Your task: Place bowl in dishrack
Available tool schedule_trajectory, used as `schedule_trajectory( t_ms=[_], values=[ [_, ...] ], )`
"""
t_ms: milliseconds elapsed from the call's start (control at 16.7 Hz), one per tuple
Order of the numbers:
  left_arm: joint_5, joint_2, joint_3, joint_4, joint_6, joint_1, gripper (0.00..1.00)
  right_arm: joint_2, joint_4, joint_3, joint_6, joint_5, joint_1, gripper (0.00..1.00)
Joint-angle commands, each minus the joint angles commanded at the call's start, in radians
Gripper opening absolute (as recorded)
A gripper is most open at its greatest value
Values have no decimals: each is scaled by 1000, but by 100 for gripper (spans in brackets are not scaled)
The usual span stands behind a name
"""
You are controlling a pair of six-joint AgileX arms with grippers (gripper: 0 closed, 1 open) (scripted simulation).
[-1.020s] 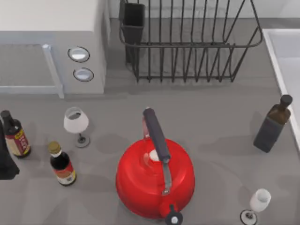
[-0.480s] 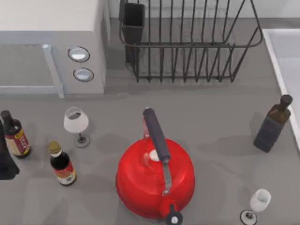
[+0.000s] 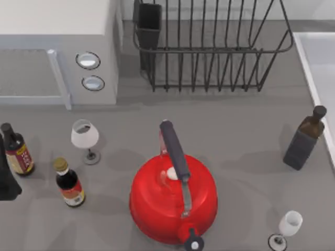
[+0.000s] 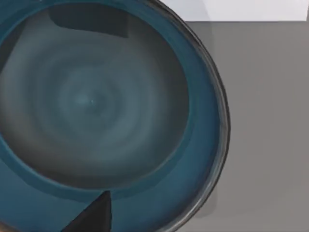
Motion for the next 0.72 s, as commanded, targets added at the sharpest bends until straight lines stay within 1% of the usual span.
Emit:
schedule_trajectory(
  t_ms=[360,480,720],
  values=[
    [0,0,0,0,0,0,100,97,280,-169,9,1,8,100],
    [0,0,0,0,0,0,100,113,314,-195,10,1,8,100],
    [0,0,0,0,0,0,100,114,316,-196,10,1,8,100]
  ],
)
